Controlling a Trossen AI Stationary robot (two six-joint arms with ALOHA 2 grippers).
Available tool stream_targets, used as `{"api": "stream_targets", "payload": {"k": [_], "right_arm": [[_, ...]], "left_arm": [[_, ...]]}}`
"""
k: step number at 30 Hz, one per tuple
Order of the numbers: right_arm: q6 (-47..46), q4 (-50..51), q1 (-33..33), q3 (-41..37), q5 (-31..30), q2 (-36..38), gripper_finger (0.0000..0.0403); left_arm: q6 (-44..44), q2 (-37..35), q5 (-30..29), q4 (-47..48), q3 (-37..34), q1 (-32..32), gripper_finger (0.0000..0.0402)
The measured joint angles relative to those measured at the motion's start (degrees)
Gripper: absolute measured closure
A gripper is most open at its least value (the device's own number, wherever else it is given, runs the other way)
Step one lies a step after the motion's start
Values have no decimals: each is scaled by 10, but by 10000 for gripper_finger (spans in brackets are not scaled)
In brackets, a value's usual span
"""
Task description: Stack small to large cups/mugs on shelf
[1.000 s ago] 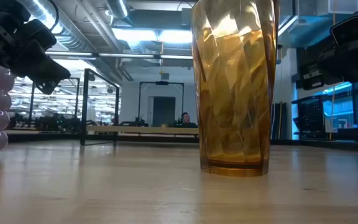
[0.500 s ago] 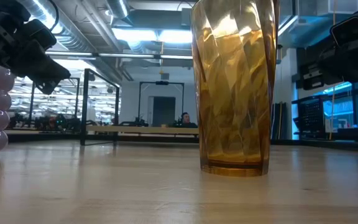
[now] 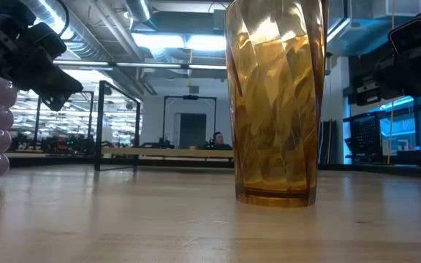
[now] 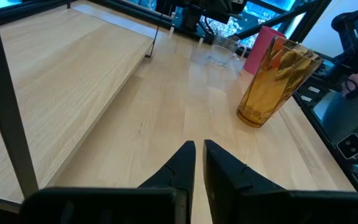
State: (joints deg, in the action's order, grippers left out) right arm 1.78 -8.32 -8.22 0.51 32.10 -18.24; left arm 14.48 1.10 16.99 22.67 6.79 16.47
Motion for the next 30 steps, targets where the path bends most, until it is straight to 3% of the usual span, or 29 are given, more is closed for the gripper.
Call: {"api": "stream_targets", "payload": {"k": [27,30], "right_arm": [[0,0,0,0,0,0,350],[50,0,0,0,-13,0,350]], "left_arm": [[0,0,0,0,0,0,374],[0,0,0,0,0,0,374]]}}
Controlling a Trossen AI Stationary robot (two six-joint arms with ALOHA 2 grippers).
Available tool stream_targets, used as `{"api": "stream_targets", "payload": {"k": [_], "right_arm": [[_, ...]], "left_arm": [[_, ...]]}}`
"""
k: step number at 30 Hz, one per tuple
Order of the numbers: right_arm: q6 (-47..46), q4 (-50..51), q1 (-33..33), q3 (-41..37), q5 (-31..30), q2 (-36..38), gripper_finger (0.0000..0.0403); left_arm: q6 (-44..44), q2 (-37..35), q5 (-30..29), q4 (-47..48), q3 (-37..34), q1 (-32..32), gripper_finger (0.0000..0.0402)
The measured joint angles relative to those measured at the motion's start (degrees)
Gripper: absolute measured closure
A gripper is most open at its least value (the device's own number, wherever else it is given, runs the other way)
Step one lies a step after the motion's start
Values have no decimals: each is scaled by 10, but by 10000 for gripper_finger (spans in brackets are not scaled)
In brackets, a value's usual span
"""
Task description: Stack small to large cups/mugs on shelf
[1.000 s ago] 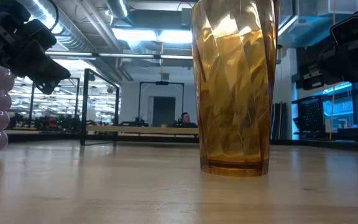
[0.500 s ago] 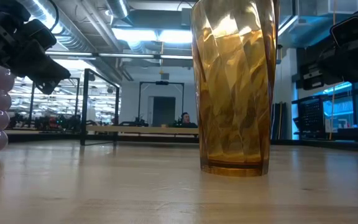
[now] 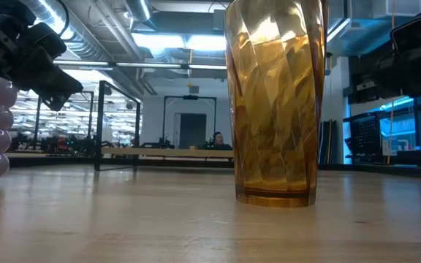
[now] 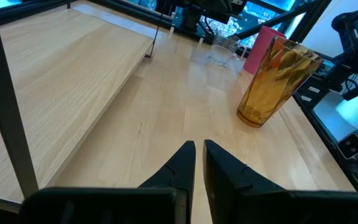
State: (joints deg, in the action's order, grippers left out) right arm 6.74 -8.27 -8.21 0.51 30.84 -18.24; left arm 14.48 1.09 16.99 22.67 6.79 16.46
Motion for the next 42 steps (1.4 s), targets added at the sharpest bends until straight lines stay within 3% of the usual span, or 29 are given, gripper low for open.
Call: {"api": "stream_targets", "payload": {"k": [4,8,15,25,30,38,42], "right_arm": [[40,-14,-1,0,-87,0,350],[40,-13,0,0,-133,0,350],[85,-19,0,0,-157,0,350],[-18,-211,0,0,-176,1,350],[-4,-280,0,0,-206,0,350],[11,-300,0,0,-207,0,350],[-6,-404,0,0,-208,0,350]], "left_arm": [[0,0,0,0,0,0,374],[0,0,0,0,0,0,374],[0,0,0,0,0,0,374],[0,0,0,0,0,0,374],[0,0,0,0,0,0,374],[0,0,0,0,0,0,374],[0,0,0,0,0,0,374]]}}
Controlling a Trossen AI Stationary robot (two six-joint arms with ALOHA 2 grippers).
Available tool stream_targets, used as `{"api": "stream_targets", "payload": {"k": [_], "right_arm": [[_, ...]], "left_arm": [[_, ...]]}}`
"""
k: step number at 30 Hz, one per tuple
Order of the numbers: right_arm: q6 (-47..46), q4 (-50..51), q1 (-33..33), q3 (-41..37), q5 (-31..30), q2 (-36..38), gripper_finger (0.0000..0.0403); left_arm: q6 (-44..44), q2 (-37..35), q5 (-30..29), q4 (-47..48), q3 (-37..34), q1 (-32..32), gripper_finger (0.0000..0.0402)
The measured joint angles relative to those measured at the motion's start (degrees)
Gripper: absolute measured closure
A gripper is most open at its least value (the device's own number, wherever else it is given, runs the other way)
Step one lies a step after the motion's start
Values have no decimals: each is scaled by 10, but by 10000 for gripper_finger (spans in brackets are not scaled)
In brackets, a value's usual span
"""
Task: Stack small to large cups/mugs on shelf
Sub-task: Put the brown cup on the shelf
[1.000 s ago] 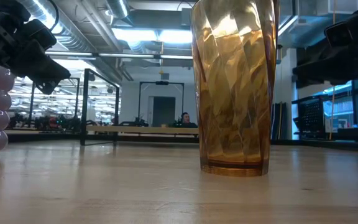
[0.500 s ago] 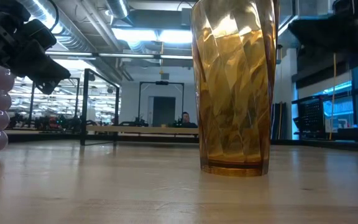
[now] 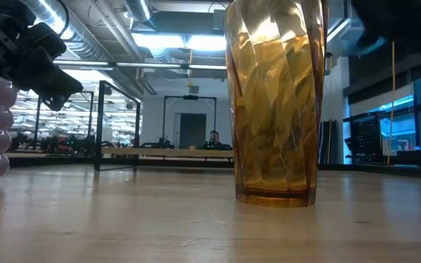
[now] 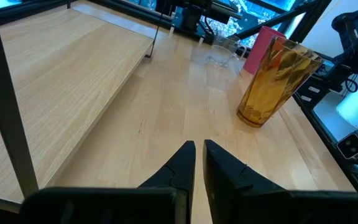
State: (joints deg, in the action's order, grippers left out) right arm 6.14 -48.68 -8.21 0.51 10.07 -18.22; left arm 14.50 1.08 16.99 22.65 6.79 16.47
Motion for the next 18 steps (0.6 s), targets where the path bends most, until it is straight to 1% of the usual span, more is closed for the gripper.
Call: {"api": "stream_targets", "payload": {"k": [4,7,10,12,18], "right_arm": [[-53,-120,0,0,0,0,350],[-150,-184,0,0,0,0,350],[-245,-195,0,0,0,0,350],[-279,-187,0,0,0,0,350],[-285,-184,0,0,0,0,350]], "left_arm": [[0,0,0,0,0,0,374],[0,0,0,0,0,0,374],[0,0,0,0,0,0,374],[0,0,0,0,0,0,374],[0,0,0,0,0,0,374]]}}
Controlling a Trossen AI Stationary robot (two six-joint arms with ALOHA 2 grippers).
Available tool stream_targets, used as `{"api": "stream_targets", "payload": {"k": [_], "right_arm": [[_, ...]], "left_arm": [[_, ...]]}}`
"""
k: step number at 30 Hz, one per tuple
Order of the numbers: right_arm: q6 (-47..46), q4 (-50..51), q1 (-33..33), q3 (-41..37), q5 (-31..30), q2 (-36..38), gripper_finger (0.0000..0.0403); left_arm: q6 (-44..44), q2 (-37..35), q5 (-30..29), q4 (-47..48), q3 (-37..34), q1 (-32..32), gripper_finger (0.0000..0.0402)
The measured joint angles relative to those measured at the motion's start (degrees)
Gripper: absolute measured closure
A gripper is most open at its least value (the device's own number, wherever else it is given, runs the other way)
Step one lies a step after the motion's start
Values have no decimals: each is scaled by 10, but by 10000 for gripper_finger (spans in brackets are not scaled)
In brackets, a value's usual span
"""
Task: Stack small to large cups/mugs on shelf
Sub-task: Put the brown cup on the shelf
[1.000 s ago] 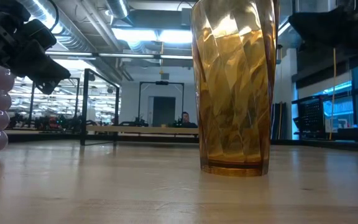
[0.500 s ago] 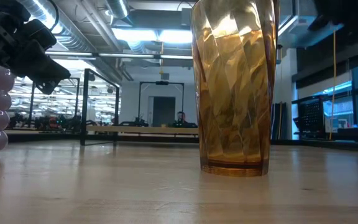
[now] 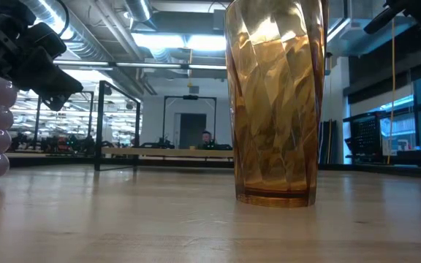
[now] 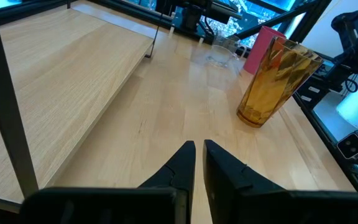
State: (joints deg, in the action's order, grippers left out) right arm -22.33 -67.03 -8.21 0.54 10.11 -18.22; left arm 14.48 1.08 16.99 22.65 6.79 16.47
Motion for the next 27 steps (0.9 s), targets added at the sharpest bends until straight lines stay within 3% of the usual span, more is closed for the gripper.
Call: {"api": "stream_targets", "payload": {"k": [4,17,27], "right_arm": [[-6,1,0,0,4,0,350],[-162,-7,0,0,19,0,350],[-165,-5,1,0,16,0,350]], "left_arm": [[0,0,0,0,0,0,374],[0,0,0,0,0,0,374],[0,0,0,0,0,0,374]]}}
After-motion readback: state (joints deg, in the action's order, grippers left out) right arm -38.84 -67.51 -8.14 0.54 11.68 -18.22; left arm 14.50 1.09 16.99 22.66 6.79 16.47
